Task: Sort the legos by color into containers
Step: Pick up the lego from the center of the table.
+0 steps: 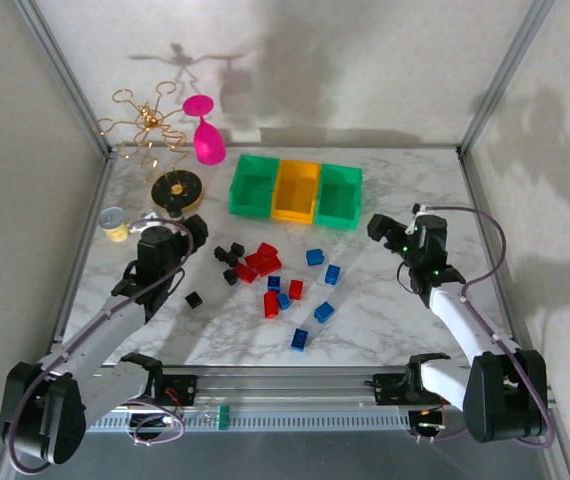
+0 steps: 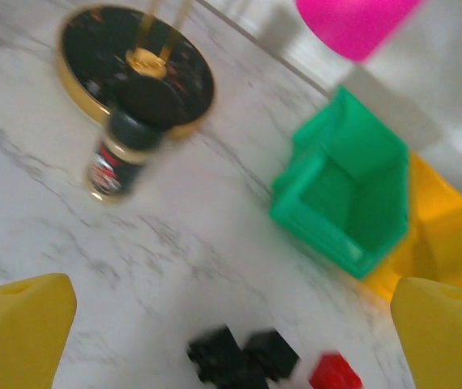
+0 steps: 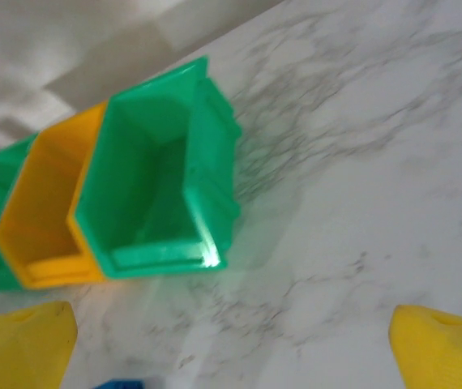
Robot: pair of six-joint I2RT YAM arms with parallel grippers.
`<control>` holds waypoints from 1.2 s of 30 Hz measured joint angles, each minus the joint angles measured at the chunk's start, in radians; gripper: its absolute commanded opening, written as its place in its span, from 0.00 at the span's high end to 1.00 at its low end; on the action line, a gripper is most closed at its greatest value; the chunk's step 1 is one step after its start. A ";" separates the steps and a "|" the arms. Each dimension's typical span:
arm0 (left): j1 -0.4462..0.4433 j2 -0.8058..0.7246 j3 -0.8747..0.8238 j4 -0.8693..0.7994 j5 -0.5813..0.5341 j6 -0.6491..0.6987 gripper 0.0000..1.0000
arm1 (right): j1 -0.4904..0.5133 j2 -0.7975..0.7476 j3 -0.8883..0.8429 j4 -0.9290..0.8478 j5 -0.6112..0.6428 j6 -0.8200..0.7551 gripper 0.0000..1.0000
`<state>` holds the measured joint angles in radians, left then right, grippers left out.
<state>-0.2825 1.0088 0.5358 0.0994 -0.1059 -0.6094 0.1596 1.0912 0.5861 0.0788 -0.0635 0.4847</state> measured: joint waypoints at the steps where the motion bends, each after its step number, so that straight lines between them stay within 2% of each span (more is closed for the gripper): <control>1: -0.021 0.001 0.014 -0.026 0.008 -0.002 0.01 | 0.023 -0.002 0.007 -0.026 -0.011 -0.001 0.01; 6: -0.141 0.071 0.107 -0.163 0.040 -0.016 0.01 | 0.137 -0.003 0.032 -0.129 -0.032 -0.002 0.01; 12: -0.315 0.264 0.257 -0.304 0.038 -0.032 0.01 | 0.246 0.022 0.040 -0.203 -0.046 0.003 0.01; 17: -0.395 0.441 0.398 -0.373 0.022 -0.039 0.04 | 0.304 0.080 0.056 -0.247 -0.062 0.011 0.01; 24: -0.484 0.647 0.550 -0.437 -0.014 -0.051 0.11 | 0.323 0.124 0.092 -0.280 -0.080 0.014 0.01; 36: -0.575 0.685 0.568 -0.518 -0.026 -0.081 0.28 | 0.322 0.134 0.108 -0.347 -0.079 0.010 0.01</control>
<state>-0.8577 1.6936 1.1042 -0.4191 -0.1314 -0.6907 0.4820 1.2255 0.6937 -0.2680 -0.1425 0.4942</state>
